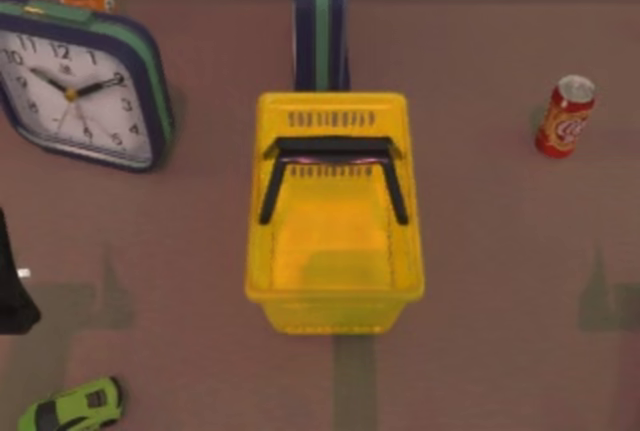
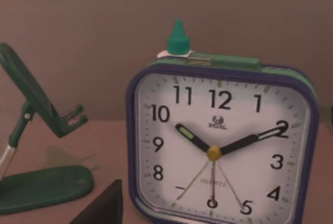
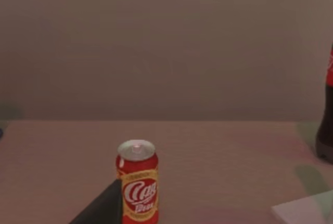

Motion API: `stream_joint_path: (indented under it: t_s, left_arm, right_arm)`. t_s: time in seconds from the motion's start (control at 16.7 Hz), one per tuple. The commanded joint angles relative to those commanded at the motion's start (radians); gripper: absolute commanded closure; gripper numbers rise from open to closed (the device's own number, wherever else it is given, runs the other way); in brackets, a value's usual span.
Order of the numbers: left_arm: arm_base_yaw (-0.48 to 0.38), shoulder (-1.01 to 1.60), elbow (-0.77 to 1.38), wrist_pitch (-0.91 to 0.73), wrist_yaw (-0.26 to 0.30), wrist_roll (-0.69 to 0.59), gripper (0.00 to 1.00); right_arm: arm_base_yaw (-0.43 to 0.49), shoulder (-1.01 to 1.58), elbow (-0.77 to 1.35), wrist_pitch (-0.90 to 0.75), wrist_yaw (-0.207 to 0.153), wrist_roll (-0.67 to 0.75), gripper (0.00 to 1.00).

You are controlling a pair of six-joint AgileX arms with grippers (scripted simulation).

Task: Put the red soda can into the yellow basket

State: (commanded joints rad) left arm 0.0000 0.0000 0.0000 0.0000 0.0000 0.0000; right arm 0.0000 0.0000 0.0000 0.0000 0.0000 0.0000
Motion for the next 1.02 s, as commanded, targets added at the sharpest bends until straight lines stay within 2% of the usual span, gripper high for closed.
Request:
stream_joint_path:
  t_s: [0.24, 0.48, 0.72, 1.02]
  left_arm:
    - [0.0, 0.0, 0.0, 0.0, 0.0, 0.0, 0.0]
    - [0.0, 0.0, 0.0, 0.0, 0.0, 0.0, 0.0]
    - [0.0, 0.0, 0.0, 0.0, 0.0, 0.0, 0.0]
    - [0.0, 0.0, 0.0, 0.0, 0.0, 0.0, 0.0]
  right_arm:
    - [0.002, 0.025, 0.02, -0.019, -0.001, -0.004, 0.0]
    - [0.007, 0.192, 0.154, -0.142, 0.001, -0.033, 0.0]
    - [0.008, 0.48, 0.395, -0.348, 0.011, -0.085, 0.0]
    - [0.011, 0.944, 0.812, -0.665, 0.027, -0.176, 0.0]
